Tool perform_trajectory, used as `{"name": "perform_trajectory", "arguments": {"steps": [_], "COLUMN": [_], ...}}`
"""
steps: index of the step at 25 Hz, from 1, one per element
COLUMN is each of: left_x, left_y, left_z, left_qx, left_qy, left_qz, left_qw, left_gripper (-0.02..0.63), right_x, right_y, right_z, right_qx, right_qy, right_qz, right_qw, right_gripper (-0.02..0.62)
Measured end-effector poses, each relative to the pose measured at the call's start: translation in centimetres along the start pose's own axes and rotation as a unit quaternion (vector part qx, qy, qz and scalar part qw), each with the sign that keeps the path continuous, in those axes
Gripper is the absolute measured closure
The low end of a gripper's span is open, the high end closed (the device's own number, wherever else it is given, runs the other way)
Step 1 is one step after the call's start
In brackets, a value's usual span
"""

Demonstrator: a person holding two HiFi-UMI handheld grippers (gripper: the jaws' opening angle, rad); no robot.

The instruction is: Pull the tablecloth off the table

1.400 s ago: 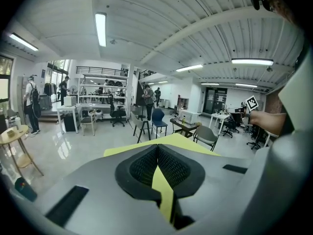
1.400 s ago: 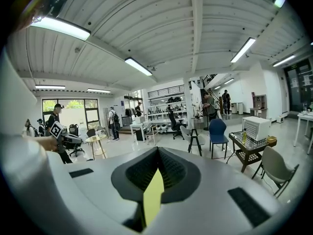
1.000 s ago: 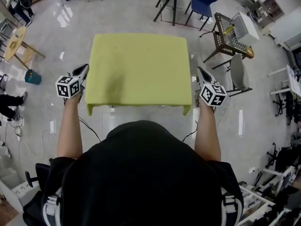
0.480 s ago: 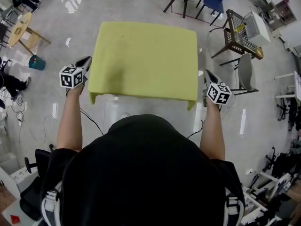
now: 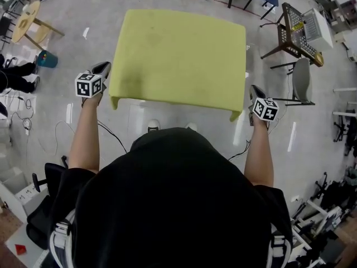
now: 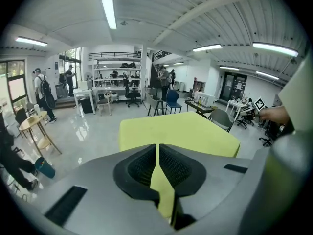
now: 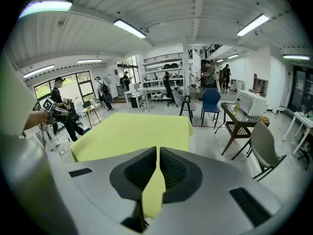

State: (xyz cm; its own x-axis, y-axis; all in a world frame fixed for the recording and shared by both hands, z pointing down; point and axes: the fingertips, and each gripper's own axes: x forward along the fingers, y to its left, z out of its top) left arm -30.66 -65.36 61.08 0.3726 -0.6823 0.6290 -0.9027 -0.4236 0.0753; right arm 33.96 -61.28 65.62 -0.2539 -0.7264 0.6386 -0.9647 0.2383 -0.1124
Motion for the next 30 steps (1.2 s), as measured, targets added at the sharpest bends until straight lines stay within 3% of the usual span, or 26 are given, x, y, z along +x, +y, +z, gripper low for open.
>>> {"name": "perform_trajectory", "arguments": {"steps": [13, 22, 30], "left_x": [2.8, 3.8, 4.9], "left_y": [2.7, 3.8, 5.0], "left_z": [-9.8, -16.2, -21.4], "left_qx": [-0.021, -0.021, -0.019], "left_qy": [0.061, 0.118, 0.158], "left_qz": [0.015, 0.014, 0.041], "left_qw": [0.9978, 0.9928, 0.9864], "left_gripper": [0.535, 0.455, 0.356], "right_x": [3.8, 4.4, 5.1], "right_y": [-1.8, -2.9, -4.1], "right_z": [-10.0, -14.9, -21.0], "right_qx": [0.017, 0.012, 0.029], "right_qy": [0.106, 0.16, 0.221], "right_qz": [0.019, 0.031, 0.046], "right_qw": [0.994, 0.987, 0.974], "right_gripper": [0.485, 0.445, 0.375]}}
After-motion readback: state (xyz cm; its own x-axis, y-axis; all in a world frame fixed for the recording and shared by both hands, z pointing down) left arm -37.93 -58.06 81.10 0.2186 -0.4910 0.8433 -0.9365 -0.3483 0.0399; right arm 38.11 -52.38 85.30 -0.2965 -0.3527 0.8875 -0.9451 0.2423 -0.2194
